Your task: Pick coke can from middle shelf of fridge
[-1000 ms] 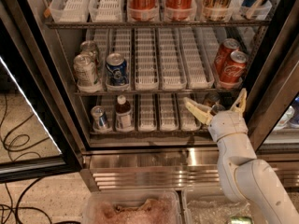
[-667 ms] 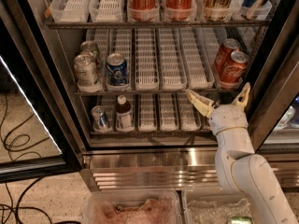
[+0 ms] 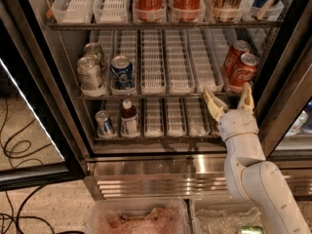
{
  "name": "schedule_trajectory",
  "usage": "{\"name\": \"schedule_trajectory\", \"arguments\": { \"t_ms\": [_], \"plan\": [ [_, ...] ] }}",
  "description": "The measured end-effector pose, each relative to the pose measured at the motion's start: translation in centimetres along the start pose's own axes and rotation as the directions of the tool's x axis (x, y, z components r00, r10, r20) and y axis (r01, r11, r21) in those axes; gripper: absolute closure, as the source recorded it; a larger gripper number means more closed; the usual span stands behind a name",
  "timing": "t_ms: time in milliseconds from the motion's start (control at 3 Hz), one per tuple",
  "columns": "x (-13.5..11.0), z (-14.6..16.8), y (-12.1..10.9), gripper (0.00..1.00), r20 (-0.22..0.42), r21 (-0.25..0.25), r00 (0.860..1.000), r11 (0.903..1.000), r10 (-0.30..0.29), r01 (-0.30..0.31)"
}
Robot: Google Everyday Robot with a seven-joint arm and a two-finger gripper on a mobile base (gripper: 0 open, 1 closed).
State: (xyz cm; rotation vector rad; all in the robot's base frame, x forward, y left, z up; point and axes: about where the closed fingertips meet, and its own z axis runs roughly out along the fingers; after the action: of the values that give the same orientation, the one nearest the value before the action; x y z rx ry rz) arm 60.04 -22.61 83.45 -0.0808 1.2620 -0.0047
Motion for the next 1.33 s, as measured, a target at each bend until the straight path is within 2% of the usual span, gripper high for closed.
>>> {"name": "schedule_trajectory", "arguments": {
  "t_ms": [333,667,1000,1333],
  "plan": [
    [0.0,0.0,0.0,0.2,0.0,0.002,1.0,1.0,-0.001,0.001],
    [0.6,0.5,-0.4,0.16,0.002,0.052,1.0,0.9986,-0.004,0.003],
    [1.5,1.4,-0.9,0.15,0.016,0.148,1.0,0.9889,-0.01,0.007],
    [1.5,1.4,-0.9,0.18,0.017,0.148,1.0,0.9889,-0.01,0.007]
  ]
}}
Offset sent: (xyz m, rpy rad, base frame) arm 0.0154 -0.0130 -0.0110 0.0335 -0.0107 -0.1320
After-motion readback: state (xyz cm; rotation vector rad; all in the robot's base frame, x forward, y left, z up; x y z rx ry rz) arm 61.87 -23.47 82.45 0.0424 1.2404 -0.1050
